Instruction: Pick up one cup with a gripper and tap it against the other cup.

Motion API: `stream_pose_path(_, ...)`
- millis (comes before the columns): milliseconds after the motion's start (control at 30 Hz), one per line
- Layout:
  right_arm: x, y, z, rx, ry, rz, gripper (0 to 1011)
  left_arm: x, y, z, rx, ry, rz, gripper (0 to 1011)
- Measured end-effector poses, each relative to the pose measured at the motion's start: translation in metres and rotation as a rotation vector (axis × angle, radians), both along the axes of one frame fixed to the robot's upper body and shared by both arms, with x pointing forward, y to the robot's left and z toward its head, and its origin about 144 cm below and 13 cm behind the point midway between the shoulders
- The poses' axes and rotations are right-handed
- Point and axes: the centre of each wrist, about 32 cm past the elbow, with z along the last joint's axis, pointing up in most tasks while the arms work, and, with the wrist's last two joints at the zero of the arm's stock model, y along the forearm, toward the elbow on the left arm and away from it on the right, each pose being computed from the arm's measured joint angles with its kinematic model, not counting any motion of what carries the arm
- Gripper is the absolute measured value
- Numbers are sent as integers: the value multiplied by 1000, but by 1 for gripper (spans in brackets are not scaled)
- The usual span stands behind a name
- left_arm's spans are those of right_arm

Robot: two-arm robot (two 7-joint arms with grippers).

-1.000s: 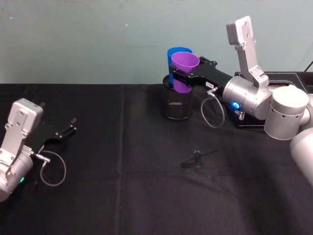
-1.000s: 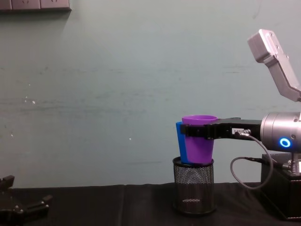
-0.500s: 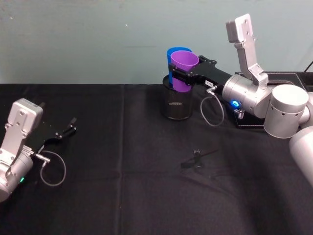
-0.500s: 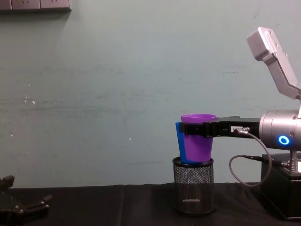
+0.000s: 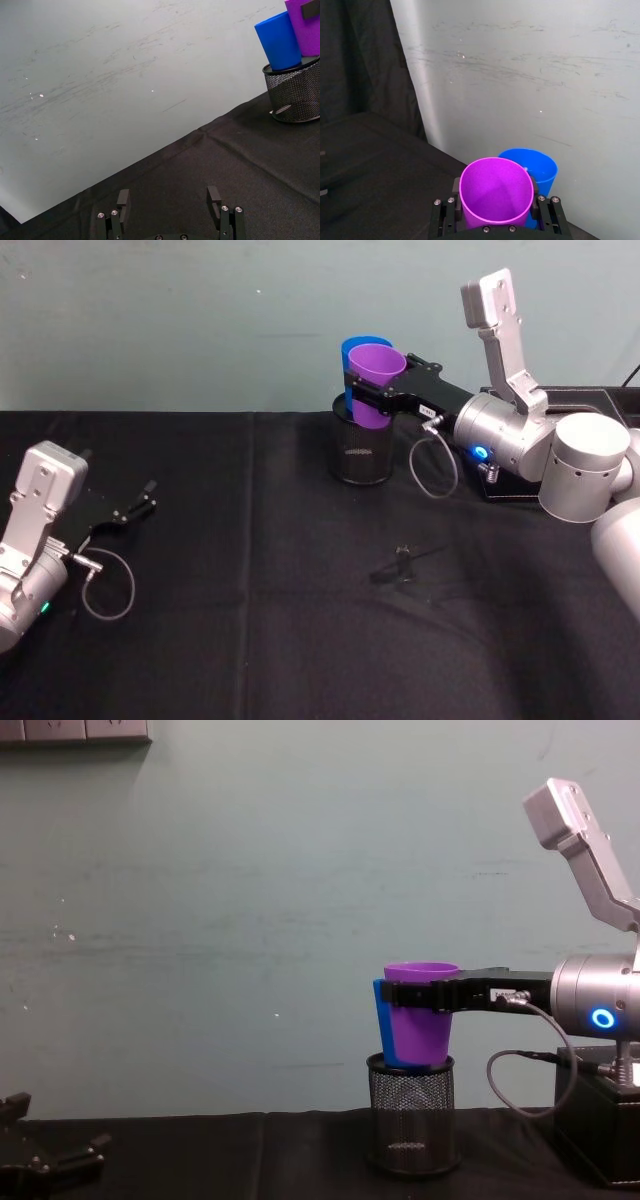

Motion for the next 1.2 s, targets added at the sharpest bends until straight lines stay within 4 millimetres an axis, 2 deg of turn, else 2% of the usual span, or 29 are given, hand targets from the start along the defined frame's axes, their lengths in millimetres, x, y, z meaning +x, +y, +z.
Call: stream_pose_path(1200, 0, 0, 0, -2, -2, -1, 736, 0, 0, 0, 0, 0, 0, 1000)
